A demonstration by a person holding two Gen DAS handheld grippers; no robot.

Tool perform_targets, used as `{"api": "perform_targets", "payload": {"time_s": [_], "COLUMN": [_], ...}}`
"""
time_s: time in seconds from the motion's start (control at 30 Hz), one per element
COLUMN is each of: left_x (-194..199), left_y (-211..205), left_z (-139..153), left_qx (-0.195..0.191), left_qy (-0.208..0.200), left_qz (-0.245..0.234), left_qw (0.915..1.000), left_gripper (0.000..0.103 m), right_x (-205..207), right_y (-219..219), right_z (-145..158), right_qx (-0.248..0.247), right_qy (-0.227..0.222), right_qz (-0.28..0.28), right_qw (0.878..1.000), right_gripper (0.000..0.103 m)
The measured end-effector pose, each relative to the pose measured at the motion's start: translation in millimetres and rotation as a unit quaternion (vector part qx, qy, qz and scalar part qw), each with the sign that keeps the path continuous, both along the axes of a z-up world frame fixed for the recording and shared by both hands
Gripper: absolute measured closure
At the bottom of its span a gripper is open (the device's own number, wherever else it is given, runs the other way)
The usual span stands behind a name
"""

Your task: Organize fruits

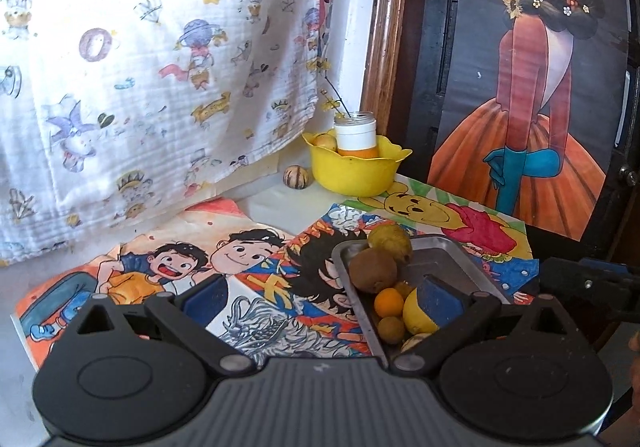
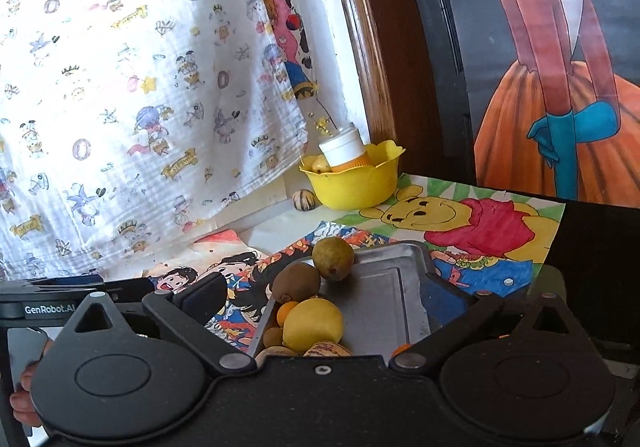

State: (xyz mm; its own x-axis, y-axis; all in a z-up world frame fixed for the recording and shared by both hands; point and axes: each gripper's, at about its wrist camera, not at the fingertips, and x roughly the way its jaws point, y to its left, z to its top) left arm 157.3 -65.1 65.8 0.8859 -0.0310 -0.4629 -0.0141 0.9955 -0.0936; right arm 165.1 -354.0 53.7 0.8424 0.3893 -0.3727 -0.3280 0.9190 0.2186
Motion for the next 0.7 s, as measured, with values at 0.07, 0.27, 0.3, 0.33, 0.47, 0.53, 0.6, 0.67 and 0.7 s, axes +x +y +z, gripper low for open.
{"api": "perform_targets", "payload": {"time_s": [0.07, 0.27, 0.3, 0.33, 0.47, 0.53, 0.6, 0.67, 0.7], "left_x": [-0.8, -4.6, -5.2, -6.8, -13.9, -17.3, -20.9, -24.2, -25.7], "left_y": [1.5, 5.7, 6.0, 6.6, 8.0, 8.3, 7.8, 8.0, 8.3], "left_z": [-1.4, -4.6, -5.1, -5.8, -9.8, -11.8, -13.3, -15.4, -16.8], "left_qx": [-0.002, 0.000, 0.002, 0.004, 0.012, 0.016, 0.020, 0.021, 0.021], "left_qy": [0.001, -0.001, 0.000, 0.000, -0.002, -0.003, -0.004, -0.006, -0.007], "left_qz": [0.002, 0.015, 0.017, 0.019, 0.027, 0.029, 0.032, 0.036, 0.038], "left_qw": [1.0000, 0.9999, 0.9999, 0.9998, 0.9996, 0.9995, 0.9993, 0.9991, 0.9990], "left_gripper": [0.000, 0.000, 0.000, 0.000, 0.000, 0.000, 0.000, 0.000, 0.000], "right_x": [-3.7, -15.6, -17.3, -18.4, -21.1, -22.1, -23.7, -26.0, -27.3], "right_y": [3.1, 8.5, 8.8, 9.0, 11.5, 13.4, 15.4, 17.1, 18.2], "right_z": [0.8, 1.4, 1.1, 0.7, -1.8, -2.7, -3.3, -4.1, -4.4], "right_qx": [-0.007, -0.022, -0.021, -0.021, -0.019, -0.020, -0.025, -0.029, -0.030], "right_qy": [-0.007, -0.028, -0.029, -0.030, -0.032, -0.032, -0.036, -0.040, -0.041], "right_qz": [-0.001, -0.008, -0.010, -0.010, -0.012, -0.015, -0.020, -0.023, -0.025], "right_qw": [1.000, 0.999, 0.999, 0.999, 0.999, 0.999, 0.999, 0.999, 0.998], "right_gripper": [0.001, 0.001, 0.001, 0.001, 0.001, 0.001, 0.001, 0.001, 0.001]}}
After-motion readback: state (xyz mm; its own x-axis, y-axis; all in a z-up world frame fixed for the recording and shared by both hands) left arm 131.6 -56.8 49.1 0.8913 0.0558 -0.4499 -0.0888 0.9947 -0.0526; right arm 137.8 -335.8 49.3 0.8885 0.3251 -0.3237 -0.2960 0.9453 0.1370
